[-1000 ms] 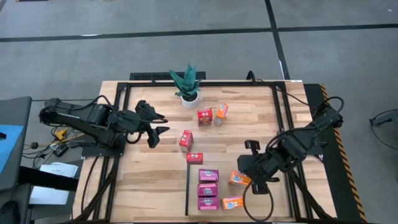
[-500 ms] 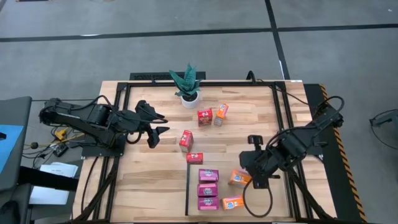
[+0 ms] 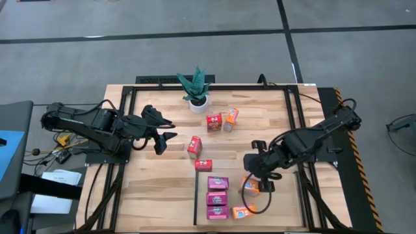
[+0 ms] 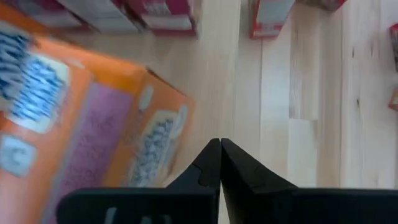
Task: Stack cereal on shelf
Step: Put the orange cereal box on the shelf
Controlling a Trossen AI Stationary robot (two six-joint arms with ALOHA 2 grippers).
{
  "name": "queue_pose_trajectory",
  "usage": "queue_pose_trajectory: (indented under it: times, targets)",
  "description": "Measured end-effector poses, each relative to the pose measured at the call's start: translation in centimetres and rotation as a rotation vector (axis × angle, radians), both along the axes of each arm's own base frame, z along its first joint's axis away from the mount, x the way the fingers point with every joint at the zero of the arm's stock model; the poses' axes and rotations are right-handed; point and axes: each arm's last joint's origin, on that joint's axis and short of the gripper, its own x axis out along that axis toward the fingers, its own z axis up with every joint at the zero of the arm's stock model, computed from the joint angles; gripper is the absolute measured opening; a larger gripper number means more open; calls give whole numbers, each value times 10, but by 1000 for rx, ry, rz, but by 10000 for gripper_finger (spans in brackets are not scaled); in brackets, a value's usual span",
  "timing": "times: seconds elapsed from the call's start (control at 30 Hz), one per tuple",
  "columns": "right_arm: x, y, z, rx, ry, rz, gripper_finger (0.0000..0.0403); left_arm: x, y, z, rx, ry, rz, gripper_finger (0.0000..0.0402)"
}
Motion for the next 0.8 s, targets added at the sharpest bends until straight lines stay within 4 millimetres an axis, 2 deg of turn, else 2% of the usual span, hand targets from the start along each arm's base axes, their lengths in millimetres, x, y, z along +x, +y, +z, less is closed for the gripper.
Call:
queue_pose_trajectory:
  times: [0.27,0.53,0.8]
  targets:
    - [5,7,-14,102,14,77,7,0,0,0,-5,-2,3,255]
    - [9,9,-12,130,-33,79,34,0,0,0,-3,-2,2,255]
    - [12,15,-9,188,-65,120,9,0,0,0,-3,-1,2,255]
